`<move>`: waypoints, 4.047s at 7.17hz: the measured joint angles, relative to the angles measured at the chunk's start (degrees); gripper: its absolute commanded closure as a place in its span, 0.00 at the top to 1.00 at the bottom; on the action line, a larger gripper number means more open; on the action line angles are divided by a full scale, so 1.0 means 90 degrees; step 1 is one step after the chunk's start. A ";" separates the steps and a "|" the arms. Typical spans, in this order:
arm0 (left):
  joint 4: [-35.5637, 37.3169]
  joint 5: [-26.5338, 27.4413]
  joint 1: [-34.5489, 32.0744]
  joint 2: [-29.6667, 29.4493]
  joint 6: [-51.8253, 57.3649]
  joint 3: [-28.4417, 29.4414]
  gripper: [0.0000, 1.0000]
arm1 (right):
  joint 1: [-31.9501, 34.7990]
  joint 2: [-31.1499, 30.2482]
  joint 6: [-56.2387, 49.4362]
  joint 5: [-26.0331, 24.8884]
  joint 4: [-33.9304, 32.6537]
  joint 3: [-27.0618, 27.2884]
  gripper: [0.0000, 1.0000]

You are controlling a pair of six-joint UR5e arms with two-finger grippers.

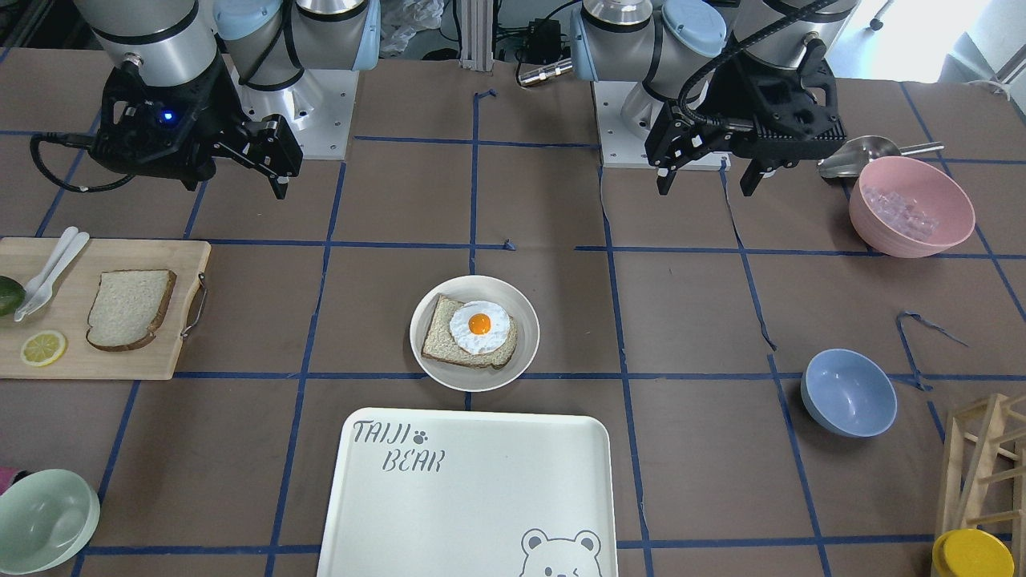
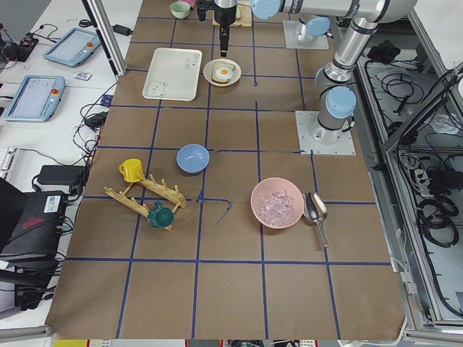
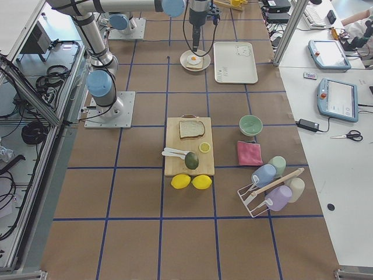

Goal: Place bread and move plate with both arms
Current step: 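Move the right gripper to the bread slice on the cutting board and grasp it, then lift the bread slice with the right gripper and carry it toward the plate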

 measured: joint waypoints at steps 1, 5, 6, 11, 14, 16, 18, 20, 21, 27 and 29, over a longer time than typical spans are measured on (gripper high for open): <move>0.0031 -0.0004 0.0001 0.0001 -0.0003 -0.0005 1.00 | -0.0138 0.0064 0.0008 0.0023 0.0046 0.0002 1.00; 0.0069 -0.0024 -0.0001 -0.0005 -0.0007 -0.0003 1.00 | -0.0375 0.0275 -0.0090 0.0010 0.0057 0.0004 1.00; 0.0072 -0.0026 -0.0001 -0.0008 -0.0014 0.0000 1.00 | -0.0579 0.0436 -0.0115 -0.0017 -0.0007 0.0010 0.86; 0.0069 -0.0035 -0.0007 -0.0009 -0.0036 0.0010 1.00 | -0.1651 0.1329 -0.0658 -0.0603 -0.1613 0.0943 0.75; 0.0064 -0.0046 0.0000 -0.0013 -0.0013 0.0015 1.00 | -0.2046 0.1920 -0.0745 -0.0859 -0.2299 0.1333 0.71; 0.0064 -0.0047 0.0001 -0.0010 -0.0011 0.0019 1.00 | -0.2230 0.2353 -0.0750 -0.0932 -0.2460 0.1361 0.72; 0.0064 -0.0047 0.0002 -0.0009 -0.0010 0.0020 1.00 | -0.2313 0.2641 -0.0731 -0.1067 -0.2560 0.1406 0.71; 0.0064 -0.0047 0.0001 -0.0006 -0.0004 0.0020 1.00 | -0.2324 0.2739 -0.0700 -0.1144 -0.2578 0.1446 0.36; 0.0064 -0.0047 0.0002 -0.0005 -0.0002 0.0020 1.00 | -0.2326 0.2750 -0.0692 -0.1149 -0.2578 0.1454 0.23; 0.0064 -0.0047 0.0001 0.0001 0.0005 0.0016 1.00 | -0.2335 0.2707 -0.0777 -0.1133 -0.2529 0.1401 0.00; 0.0064 -0.0054 0.0001 0.0001 0.0002 0.0020 1.00 | -0.2331 0.2456 -0.0768 -0.1123 -0.2259 0.1312 0.00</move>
